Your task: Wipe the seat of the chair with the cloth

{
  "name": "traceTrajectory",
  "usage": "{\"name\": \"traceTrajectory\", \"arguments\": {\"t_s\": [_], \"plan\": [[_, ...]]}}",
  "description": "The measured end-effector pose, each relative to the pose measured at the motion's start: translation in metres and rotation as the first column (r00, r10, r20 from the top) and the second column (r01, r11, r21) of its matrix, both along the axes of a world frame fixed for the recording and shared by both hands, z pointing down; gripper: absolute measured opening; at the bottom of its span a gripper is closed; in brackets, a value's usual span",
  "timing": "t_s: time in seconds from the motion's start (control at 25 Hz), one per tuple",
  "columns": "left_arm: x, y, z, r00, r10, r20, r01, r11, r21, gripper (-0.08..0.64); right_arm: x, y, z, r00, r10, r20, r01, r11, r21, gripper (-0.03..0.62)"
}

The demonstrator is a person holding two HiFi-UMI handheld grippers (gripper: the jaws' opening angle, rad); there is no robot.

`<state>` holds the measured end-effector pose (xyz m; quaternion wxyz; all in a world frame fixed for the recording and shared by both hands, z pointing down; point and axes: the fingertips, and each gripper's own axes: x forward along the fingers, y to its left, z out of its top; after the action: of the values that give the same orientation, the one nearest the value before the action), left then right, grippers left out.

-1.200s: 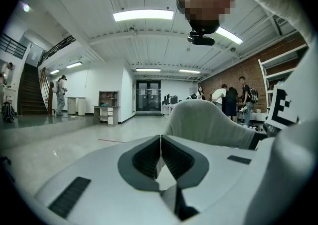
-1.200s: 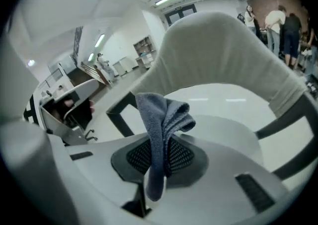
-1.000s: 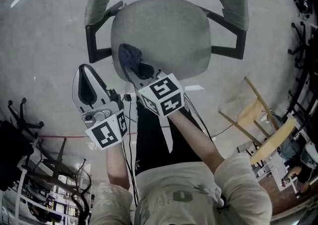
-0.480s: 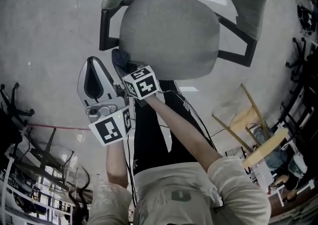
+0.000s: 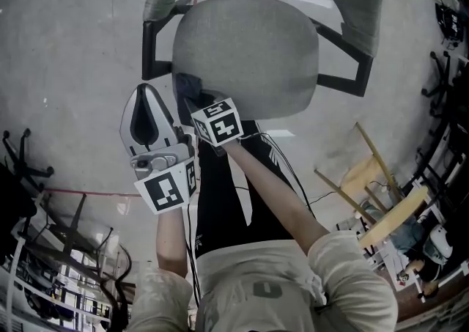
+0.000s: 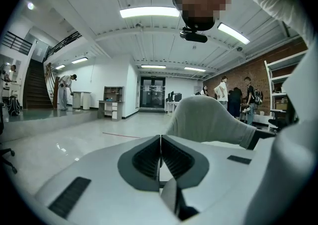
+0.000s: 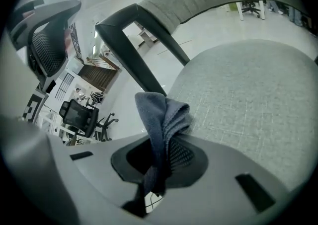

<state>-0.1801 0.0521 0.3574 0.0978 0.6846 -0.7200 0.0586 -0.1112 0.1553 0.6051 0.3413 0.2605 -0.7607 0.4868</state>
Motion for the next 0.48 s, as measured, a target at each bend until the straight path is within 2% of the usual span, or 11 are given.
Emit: {"name": "traceTrajectory", "arguments": {"t_s": [0.2,0.48], "plan": [[0.015,-0.008,-0.001,0.999,0.032,-0.002,-0.032,0.999,0.001,0.02,0.027,0.0,0.001,0.999,0.018,-0.048,-0.018,1.0,0.007,0.049],[0.034,-0.024,-0.013,0.998,0.065,-0.015,-0.065,0.998,0.021,0.02,0.091,0.0,0.002,0.99,0.078,-0.121,-0.078,0.997,0.005,0.049]]}}
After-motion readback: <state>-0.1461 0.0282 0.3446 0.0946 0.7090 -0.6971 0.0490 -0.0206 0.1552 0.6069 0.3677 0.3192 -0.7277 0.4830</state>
